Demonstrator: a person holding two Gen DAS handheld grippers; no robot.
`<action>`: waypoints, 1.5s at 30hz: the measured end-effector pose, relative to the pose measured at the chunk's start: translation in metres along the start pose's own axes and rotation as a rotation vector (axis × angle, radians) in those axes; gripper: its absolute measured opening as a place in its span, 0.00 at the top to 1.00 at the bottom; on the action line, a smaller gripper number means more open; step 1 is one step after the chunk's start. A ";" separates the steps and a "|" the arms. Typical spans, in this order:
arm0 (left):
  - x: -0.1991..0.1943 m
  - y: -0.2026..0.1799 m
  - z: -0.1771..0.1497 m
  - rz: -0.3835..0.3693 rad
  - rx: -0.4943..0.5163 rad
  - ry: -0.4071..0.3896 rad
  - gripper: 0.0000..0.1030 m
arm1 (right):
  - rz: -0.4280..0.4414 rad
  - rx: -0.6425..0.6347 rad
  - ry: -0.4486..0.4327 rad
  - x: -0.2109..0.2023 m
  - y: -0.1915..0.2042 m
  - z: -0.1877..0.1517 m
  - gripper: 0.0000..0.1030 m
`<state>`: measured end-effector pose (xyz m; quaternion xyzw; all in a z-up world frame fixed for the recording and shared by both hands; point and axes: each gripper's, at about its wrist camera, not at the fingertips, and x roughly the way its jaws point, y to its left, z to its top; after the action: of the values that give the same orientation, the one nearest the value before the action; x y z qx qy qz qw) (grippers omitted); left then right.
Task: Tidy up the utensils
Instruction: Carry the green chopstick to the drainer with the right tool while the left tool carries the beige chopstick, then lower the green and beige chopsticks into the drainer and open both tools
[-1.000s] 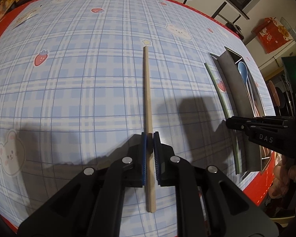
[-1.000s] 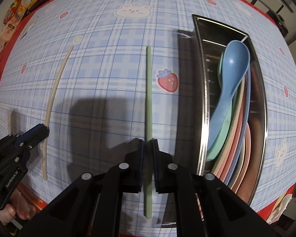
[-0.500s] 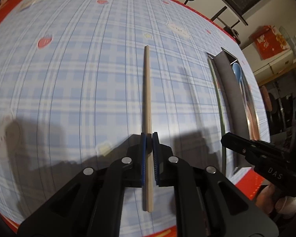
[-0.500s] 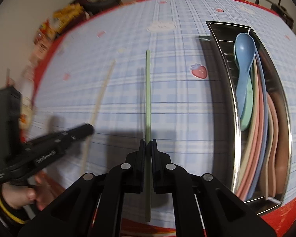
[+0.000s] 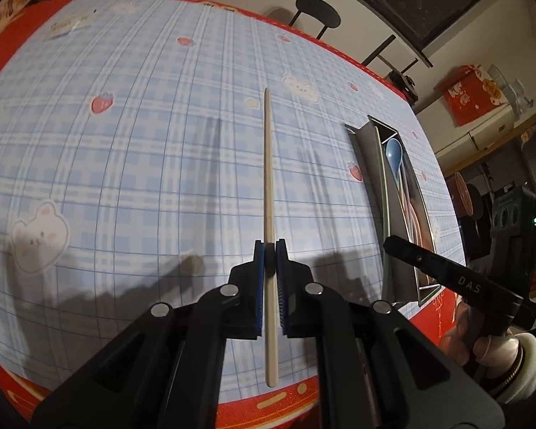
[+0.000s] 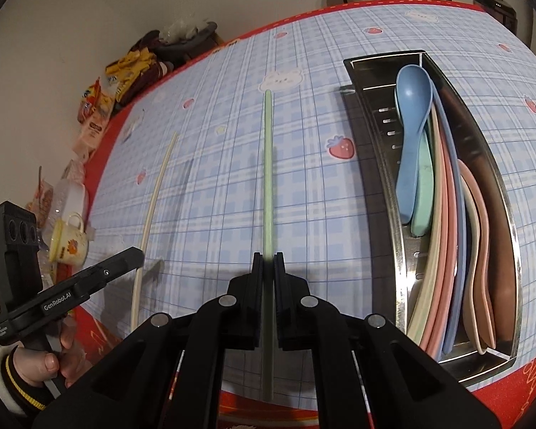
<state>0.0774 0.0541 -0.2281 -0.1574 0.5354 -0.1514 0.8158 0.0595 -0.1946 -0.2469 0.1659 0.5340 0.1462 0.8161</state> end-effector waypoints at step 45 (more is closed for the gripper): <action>0.102 -0.186 0.044 -0.180 0.139 0.193 0.90 | -0.069 0.152 -0.122 -0.061 -0.122 0.022 0.94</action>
<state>0.1420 -0.1526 -0.2175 -0.1325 0.5832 -0.2753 0.7527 0.0636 -0.3330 -0.2408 0.2173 0.4984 0.0668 0.8366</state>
